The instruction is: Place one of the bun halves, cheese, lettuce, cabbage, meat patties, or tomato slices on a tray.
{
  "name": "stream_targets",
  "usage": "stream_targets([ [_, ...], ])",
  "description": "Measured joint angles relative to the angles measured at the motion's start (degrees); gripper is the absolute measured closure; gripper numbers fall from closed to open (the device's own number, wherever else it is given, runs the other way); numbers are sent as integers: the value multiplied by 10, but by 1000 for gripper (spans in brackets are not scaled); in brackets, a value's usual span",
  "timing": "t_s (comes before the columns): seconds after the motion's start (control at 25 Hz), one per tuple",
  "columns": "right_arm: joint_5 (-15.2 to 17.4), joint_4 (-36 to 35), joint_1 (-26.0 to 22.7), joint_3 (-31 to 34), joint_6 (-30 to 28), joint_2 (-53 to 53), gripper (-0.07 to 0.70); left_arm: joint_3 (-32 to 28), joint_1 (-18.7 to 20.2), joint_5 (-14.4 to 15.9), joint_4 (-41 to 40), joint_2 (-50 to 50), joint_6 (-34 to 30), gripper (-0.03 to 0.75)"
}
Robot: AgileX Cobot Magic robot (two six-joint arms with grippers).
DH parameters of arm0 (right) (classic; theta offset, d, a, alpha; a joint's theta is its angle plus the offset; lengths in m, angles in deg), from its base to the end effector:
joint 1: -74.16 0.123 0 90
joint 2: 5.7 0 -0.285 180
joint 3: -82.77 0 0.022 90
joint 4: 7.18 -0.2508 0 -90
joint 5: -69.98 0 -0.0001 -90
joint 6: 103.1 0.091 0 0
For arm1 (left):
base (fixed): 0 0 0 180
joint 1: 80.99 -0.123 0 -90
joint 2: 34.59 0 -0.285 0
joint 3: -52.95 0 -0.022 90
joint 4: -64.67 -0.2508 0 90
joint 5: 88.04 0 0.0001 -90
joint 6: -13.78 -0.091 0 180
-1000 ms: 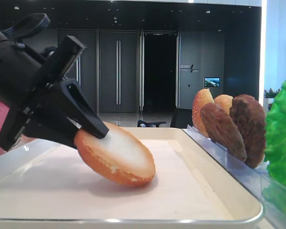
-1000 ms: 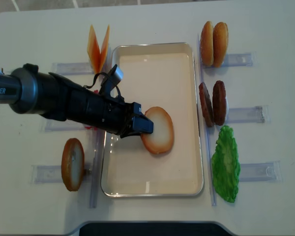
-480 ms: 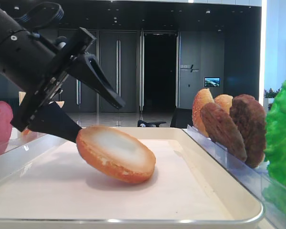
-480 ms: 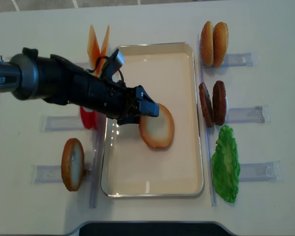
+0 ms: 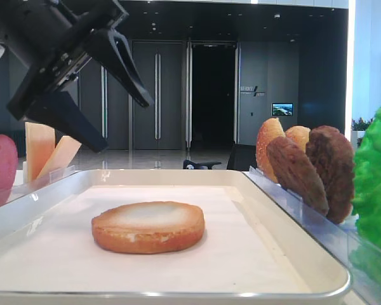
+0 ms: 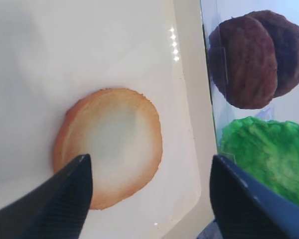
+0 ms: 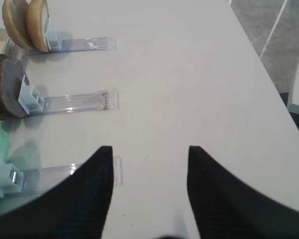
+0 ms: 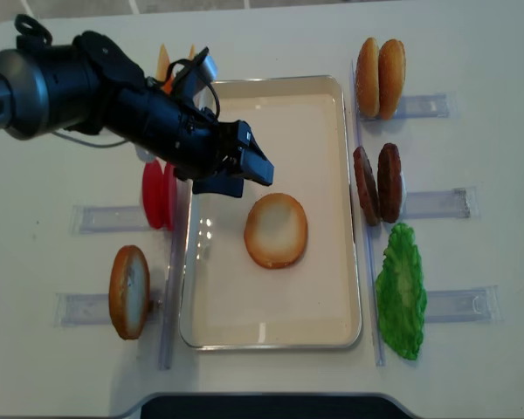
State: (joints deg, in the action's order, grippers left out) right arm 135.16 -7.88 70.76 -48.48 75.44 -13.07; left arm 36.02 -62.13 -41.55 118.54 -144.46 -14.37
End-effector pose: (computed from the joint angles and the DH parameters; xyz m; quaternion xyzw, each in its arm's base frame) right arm -0.0089 0.0015 0.2703 0.0143 0.8715 -0.0147 0.4900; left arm 0.3023 -0.1596 0.1897 0.0871 0.9326 -0.3409 0.0800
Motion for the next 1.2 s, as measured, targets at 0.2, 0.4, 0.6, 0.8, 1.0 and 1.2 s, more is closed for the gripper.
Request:
stream_targets([
  [0.2,0,1,0,0,0,0,273,55,0,26,-104,23,89,159],
  [0.4,0,1,0,0,0,0,273,91,-17,66,-227,49,170,159],
  [0.6,0,1,0,0,0,0,273,95,-65,98,-324,95,207,159],
  [0.8,0,1,0,0,0,0,273,95,-130,159,-423,150,223,159],
  [1.0,0,1,0,0,0,0,273,95,-168,219,-515,194,247,159],
  [1.2,0,1,0,0,0,0,273,88,-169,235,-577,241,291,160],
])
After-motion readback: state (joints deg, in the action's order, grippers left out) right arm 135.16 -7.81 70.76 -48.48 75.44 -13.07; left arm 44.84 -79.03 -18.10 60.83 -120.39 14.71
